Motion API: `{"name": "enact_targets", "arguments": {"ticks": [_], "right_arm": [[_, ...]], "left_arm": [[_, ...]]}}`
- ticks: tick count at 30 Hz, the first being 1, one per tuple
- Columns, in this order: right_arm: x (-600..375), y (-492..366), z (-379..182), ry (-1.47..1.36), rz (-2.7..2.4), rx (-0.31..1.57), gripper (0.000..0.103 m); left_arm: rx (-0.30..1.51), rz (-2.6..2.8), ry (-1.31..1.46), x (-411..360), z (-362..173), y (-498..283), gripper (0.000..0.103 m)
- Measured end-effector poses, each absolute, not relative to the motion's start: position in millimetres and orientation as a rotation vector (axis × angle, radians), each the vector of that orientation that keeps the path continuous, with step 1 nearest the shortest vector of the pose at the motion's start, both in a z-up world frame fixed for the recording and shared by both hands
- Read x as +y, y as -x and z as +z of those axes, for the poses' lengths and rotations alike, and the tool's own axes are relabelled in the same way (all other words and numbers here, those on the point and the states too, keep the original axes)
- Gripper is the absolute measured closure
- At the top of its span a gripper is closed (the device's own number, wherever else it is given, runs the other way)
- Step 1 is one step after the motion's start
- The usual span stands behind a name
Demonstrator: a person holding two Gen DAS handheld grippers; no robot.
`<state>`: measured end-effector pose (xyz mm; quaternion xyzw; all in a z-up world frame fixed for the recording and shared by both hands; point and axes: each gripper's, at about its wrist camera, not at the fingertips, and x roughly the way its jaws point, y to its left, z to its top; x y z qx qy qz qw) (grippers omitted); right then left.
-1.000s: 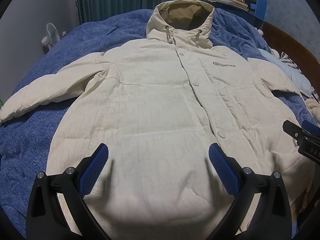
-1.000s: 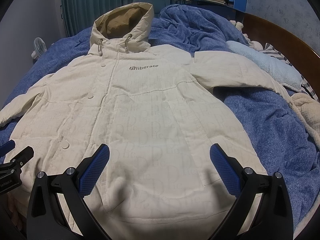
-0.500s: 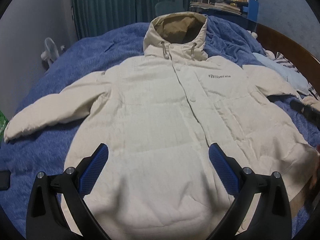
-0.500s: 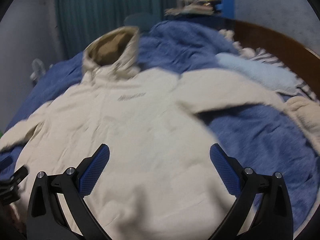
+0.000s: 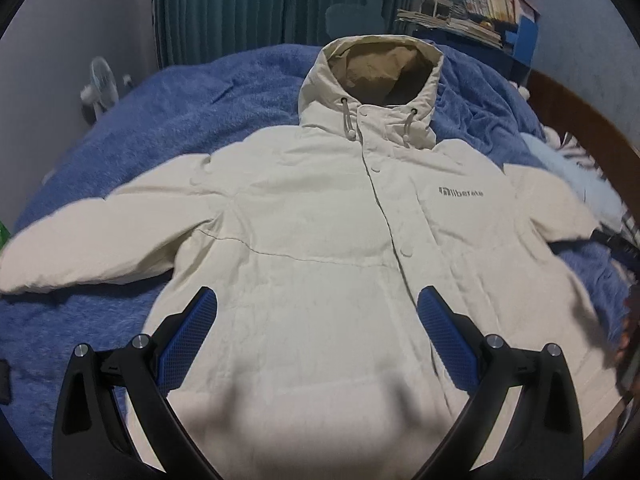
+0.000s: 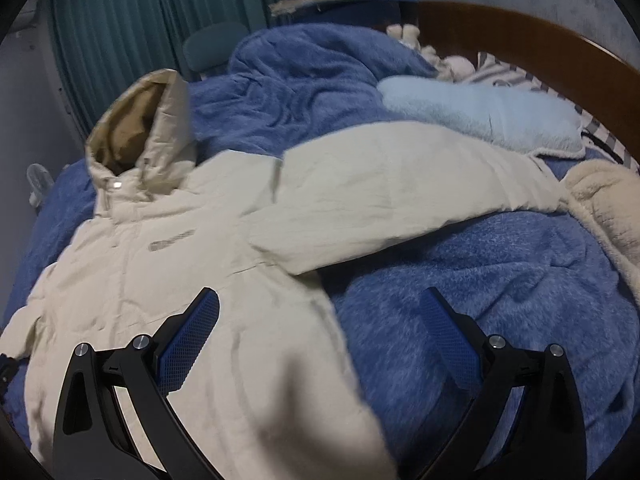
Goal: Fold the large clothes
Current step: 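Grasp the cream jacket's sleeve cuff with the right gripper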
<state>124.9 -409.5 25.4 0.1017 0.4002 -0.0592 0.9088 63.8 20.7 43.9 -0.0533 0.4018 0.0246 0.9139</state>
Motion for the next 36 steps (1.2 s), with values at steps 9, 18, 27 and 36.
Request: {"name": "enact_targets", "arguments": {"ticks": [9,18,27,36], "right_arm": [[-456,-162,-2,-0.316,-0.156,0.905,0.009],[-466,-196,-34,-0.399,-0.102,0.955,0.038],[-521,-204,-16,-0.528,-0.190,0.785,0.052],[-586,-200,-28,-0.694,-0.319,0.695,0.060]], "left_arm": [[0.916,0.106,0.141,37,-6,-79,0.006],[0.927,0.105,0.130,34,-18,-81,0.006],[0.940,0.092,0.053,19,-28,-87,0.006],[0.941,0.076,0.060,19,-30,-91,0.006]]}}
